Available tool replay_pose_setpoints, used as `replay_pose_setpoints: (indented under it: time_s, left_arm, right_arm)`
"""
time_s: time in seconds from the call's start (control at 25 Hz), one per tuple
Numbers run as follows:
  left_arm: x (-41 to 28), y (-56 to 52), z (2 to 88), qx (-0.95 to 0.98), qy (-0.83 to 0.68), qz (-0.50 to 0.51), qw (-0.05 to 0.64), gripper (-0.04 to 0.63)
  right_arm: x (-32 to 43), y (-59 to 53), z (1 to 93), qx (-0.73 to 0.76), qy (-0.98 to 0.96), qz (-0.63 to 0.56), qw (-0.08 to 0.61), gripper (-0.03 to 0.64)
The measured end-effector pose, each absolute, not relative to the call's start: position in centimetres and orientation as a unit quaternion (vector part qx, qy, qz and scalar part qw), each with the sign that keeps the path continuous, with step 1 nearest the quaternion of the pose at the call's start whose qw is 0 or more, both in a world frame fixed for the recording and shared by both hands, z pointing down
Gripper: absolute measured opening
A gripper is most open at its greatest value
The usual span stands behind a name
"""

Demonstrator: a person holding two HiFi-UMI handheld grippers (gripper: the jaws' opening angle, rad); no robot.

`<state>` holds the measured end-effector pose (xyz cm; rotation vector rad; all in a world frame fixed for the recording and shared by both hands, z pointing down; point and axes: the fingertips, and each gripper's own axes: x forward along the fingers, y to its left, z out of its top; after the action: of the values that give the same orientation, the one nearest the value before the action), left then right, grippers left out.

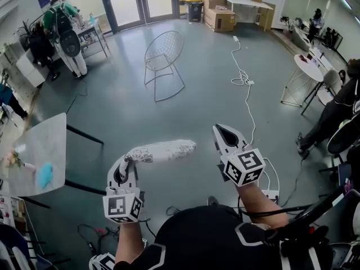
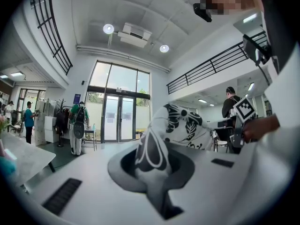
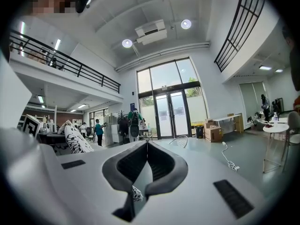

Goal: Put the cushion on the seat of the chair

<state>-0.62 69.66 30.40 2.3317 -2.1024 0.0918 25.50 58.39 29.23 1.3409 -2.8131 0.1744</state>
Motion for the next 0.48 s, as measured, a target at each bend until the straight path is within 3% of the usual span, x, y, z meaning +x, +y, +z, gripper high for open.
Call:
replay_pose_setpoints:
  time_s: [0.48]
  left_arm:
    - [-6.0, 69.9, 31.1, 0.752, -0.659, 0.011, 0.003, 0.02]
  right_arm:
    - [20.1, 60.0, 30.2, 0.442, -0.895, 0.056, 0.025, 0.009]
